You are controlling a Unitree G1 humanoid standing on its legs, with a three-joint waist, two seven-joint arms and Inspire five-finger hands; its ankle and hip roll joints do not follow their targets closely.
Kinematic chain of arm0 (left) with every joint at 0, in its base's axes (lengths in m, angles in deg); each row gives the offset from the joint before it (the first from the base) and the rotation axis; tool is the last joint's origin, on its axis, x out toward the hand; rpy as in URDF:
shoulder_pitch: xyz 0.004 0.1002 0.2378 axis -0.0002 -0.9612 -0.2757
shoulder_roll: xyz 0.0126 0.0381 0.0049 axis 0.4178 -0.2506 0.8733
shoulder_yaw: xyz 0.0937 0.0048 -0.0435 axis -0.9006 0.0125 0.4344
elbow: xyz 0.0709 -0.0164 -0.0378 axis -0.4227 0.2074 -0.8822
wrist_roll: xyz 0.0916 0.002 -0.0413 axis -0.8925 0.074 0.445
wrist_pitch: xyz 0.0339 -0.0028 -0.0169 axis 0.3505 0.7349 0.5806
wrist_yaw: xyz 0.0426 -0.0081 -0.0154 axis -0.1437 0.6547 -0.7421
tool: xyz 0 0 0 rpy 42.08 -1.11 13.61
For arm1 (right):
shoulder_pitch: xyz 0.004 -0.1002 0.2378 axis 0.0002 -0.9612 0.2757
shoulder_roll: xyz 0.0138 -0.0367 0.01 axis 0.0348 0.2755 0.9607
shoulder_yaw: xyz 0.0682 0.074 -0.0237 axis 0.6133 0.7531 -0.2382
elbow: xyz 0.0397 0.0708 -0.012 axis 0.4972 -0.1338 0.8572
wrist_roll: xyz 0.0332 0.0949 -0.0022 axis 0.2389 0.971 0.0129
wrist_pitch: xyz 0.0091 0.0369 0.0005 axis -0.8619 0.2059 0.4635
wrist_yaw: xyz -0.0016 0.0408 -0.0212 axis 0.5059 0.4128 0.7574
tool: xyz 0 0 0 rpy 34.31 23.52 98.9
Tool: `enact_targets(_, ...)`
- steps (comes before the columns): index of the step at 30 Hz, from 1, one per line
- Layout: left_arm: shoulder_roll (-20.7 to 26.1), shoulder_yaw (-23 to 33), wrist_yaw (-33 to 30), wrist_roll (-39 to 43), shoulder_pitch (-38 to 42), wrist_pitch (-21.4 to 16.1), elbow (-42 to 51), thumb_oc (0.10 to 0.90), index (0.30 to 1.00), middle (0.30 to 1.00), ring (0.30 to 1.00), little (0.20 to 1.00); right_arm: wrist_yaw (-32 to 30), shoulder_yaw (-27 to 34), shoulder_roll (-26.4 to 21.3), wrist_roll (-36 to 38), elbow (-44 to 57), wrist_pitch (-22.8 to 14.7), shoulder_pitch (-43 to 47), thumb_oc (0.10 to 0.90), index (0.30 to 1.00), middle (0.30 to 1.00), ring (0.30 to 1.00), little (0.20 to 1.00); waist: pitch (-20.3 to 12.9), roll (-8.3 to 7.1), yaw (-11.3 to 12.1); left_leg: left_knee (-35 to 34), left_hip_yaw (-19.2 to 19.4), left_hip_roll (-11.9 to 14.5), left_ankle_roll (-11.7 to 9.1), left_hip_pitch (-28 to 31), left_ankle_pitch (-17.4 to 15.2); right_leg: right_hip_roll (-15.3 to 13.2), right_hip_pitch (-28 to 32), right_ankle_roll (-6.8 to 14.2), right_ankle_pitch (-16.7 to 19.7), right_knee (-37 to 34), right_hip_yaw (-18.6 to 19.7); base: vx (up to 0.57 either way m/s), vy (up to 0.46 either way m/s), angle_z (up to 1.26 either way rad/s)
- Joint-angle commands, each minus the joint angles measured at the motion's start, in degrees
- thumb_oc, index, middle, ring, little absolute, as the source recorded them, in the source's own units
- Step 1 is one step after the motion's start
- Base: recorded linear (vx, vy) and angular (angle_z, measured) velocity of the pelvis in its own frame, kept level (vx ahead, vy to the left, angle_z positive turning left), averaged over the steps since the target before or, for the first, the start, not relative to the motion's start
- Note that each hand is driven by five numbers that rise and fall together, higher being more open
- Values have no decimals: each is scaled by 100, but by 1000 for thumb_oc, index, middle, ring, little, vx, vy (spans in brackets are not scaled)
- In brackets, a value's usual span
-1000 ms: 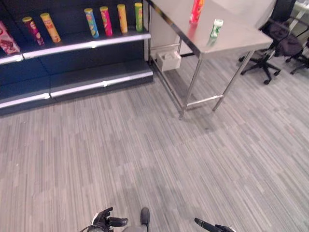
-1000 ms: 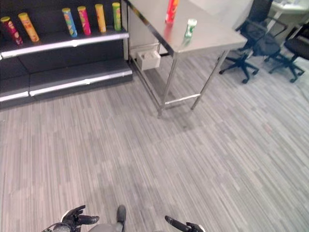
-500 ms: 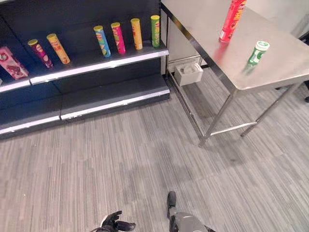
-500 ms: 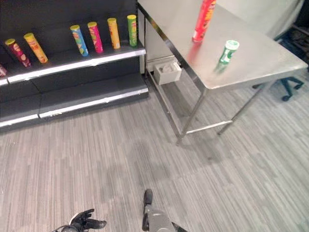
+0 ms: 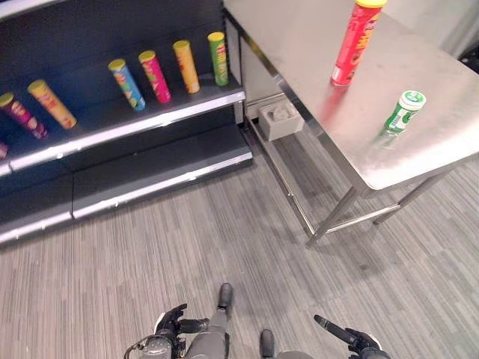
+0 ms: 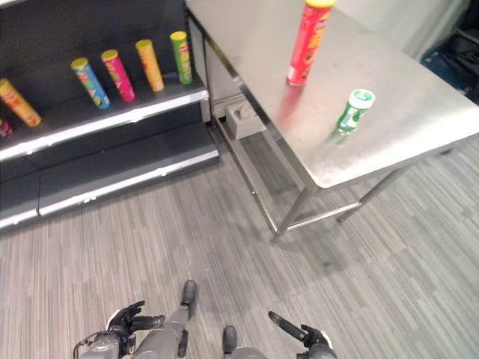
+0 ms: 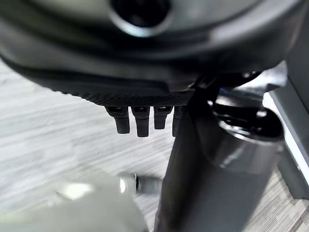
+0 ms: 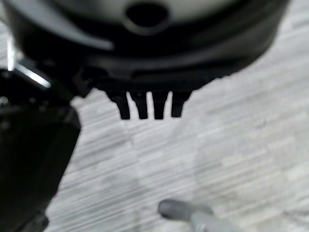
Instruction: Put the goods on the table back onto the shelves and tidy them up.
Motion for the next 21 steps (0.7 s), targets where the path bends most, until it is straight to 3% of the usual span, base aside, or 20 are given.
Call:
enact_targets(1,182,-135,-35,-95,117,-89,-200,800,900,900,900,900,-110,103,-111,-14,54,-60,-191,800,900,900,900,900,-253,-281,94,-150,444,20,162,703,-200,-275,-577,850,266,30,-111,116,180,-73)
enact_targets(6,209,-105,46,-384,15,-27,-564,800,900,900,900,900,-71,176,-8,24,102,-55,-183,800,900,900,900,900,-396,-287,32,-283,839,-42,345,997,-395,-487,-615,994,241,223,149,89,223,-53)
enact_targets(8,275,-20,61,-299,53,0,-522,800,900,900,900,900,-41,158,26,-16,227,-55,-131,800,900,900,900,900,-255,-239,9,-283,984,-39,477,1025,-478,-553,-1240,1160,216,1386,228,-57,239,-51)
enact_targets(10,390,-10,22,-292,124,12,-473,800,900,900,900,900,-58,109,78,31,390,-61,-58,800,900,900,900,900,-59,-247,-29,-283,1139,49,533,1055,-456,-665,-1864,1430,468,2269,134,-125,83,-74)
enact_targets(12,451,-13,4,-342,116,2,-459,800,900,900,900,900,-87,126,104,-52,361,-51,-115,800,900,900,900,900,-126,-209,49,-283,1230,219,464,1117,-554,-1295,-1736,1276,428,1819,-557,-13,-81,-18)
enact_targets(14,500,-65,-14,-359,185,3,-449,800,900,900,900,900,-93,144,72,-152,231,1,-95,800,900,900,900,900,-201,-277,34,-283,1226,247,423,1118,-622,-1512,-1691,1286,647,1201,-670,64,-149,-14)
enact_targets(15,540,-72,-11,-374,208,-17,-417,800,900,900,900,900,-72,179,58,-139,183,37,-98,800,900,900,900,900,-260,-360,12,-283,1213,197,411,1140,-638,-1491,-1581,1333,674,887,-481,118,-143,-13)
enact_targets(18,517,-44,1,-377,177,-33,-411,800,900,900,900,900,-69,240,49,-113,123,33,-193,800,900,900,900,900,-406,-569,59,-283,1264,157,331,1216,-702,-1474,-1293,1462,860,364,-576,107,-162,-4)
enact_targets(21,497,-42,3,-355,150,-29,-404,800,900,900,900,900,-123,394,-54,-51,132,24,-272,800,900,900,900,900,-483,-617,20,-283,1254,336,204,1288,-707,-1353,-1066,1443,883,136,-689,95,-178,8)
